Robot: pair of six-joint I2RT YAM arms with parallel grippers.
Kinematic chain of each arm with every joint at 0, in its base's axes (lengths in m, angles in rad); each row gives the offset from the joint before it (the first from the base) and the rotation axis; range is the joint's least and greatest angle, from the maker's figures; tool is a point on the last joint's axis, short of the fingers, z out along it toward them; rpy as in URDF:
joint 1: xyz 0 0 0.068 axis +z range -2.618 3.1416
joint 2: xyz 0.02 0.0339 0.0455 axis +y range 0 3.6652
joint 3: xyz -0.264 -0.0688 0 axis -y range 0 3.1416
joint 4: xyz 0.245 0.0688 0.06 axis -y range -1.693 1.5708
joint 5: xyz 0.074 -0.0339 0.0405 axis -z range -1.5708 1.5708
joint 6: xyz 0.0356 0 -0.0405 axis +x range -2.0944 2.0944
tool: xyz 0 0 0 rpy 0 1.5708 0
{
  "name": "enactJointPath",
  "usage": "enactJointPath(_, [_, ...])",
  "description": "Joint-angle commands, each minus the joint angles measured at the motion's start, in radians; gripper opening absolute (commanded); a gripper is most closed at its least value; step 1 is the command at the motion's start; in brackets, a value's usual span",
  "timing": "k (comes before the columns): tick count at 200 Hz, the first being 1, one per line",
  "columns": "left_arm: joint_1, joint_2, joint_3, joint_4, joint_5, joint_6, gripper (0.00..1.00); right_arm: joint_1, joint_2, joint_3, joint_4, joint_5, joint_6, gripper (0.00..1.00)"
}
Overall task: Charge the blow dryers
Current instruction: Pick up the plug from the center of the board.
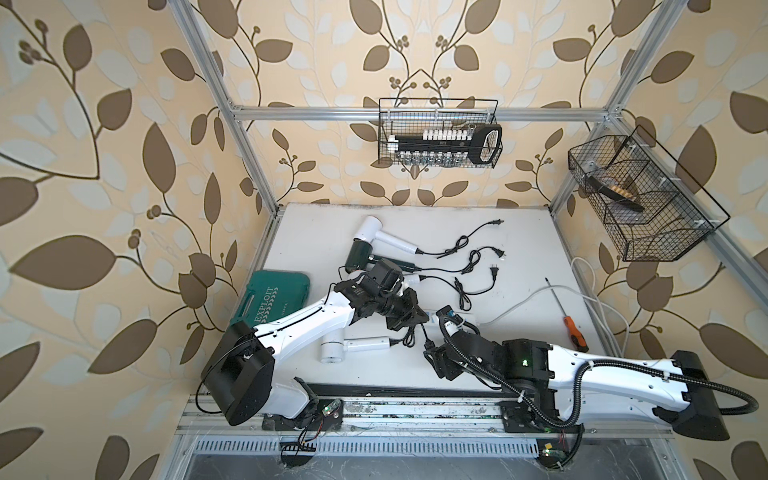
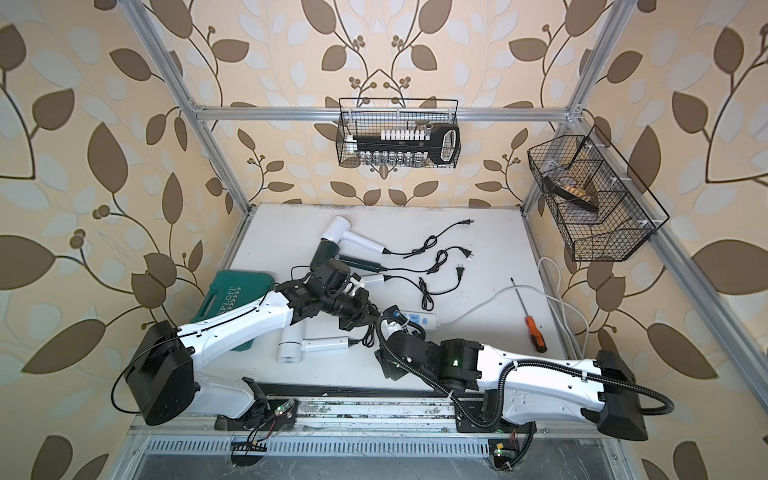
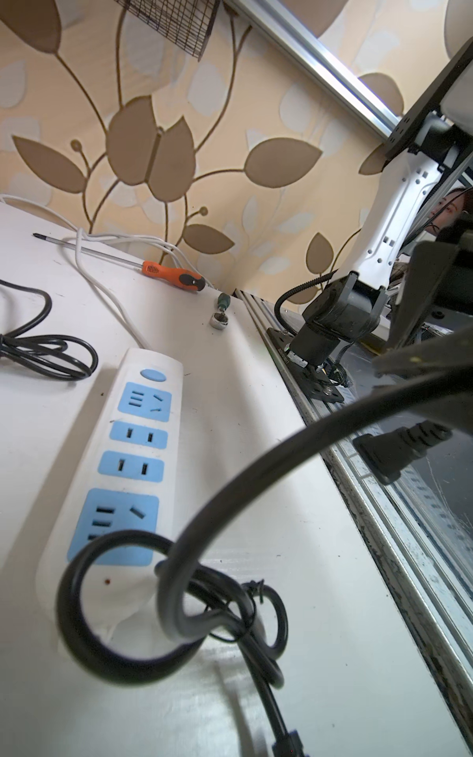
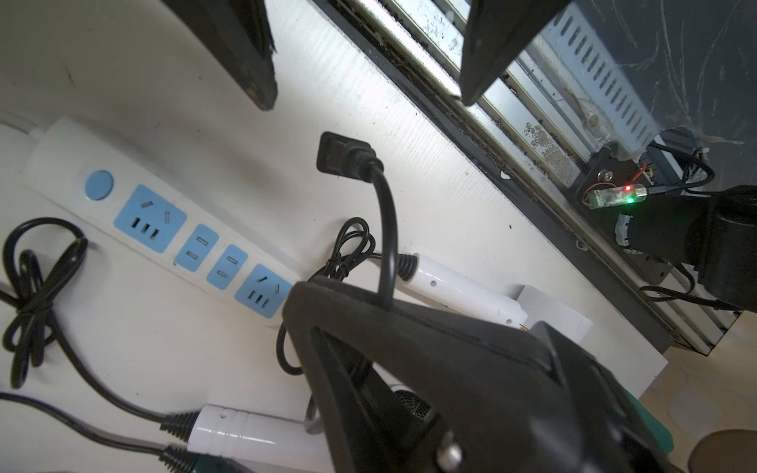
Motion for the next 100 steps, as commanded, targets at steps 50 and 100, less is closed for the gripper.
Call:
enactJointPath(50, [-0.003, -0.039, 0.028, -0.03, 0.016, 0.13, 0.0, 0.0, 0.099, 0.16, -0.168, 0.031, -0.084, 0.71])
enactJointPath(100, [-0.003, -0.025, 0.03, -0.05, 0.022, 0.134, 0.0, -0.001, 0.16, 0.172, -0.143, 0.096, -0.036, 0.71])
